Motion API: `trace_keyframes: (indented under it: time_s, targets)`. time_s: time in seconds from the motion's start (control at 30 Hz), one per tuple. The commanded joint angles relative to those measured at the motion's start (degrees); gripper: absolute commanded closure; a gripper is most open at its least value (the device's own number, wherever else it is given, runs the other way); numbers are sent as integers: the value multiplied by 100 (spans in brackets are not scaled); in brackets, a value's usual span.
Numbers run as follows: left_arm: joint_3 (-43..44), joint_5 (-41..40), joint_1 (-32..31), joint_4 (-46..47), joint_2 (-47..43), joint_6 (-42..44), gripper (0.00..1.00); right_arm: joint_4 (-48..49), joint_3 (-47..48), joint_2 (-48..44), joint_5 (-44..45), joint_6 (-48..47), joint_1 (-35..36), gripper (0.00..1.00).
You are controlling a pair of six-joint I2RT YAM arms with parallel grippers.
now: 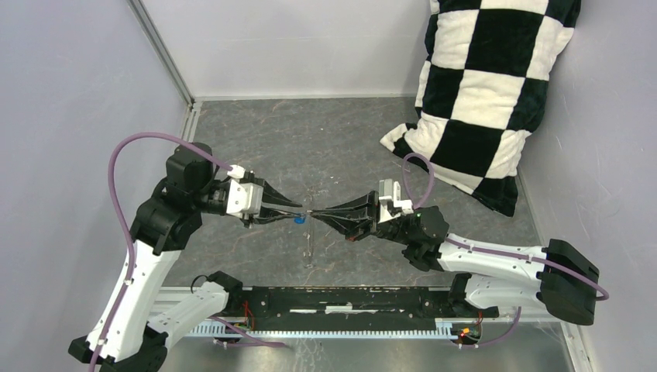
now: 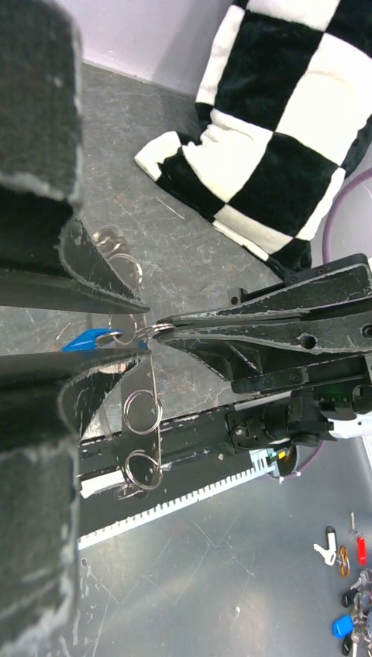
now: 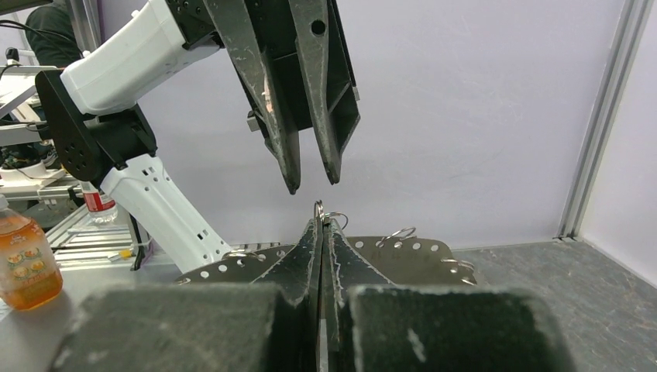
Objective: Put the keys on the keyring
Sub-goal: Adjust the key on the keyring.
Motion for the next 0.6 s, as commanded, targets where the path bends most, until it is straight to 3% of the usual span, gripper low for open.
trace_keyframes:
  time_s: [0.0, 0.2, 0.3, 0.4, 0.57]
  targets:
    - [90, 232, 10, 221, -6, -512, 73, 412, 129, -6, 74, -104, 38, 100]
    - [-38, 357, 16, 243, 44, -694, 72, 334, 200, 12, 110, -185, 83, 100]
    - [-54, 209, 10, 228, 69, -708, 64, 260, 250, 25, 123, -279, 124, 100]
    - [-53, 62, 16, 219, 118, -745, 61, 190, 301, 30, 157, -371, 169, 100]
    - [-59, -295, 16, 220, 208, -945, 67, 34, 350, 5, 341, -593, 271, 100]
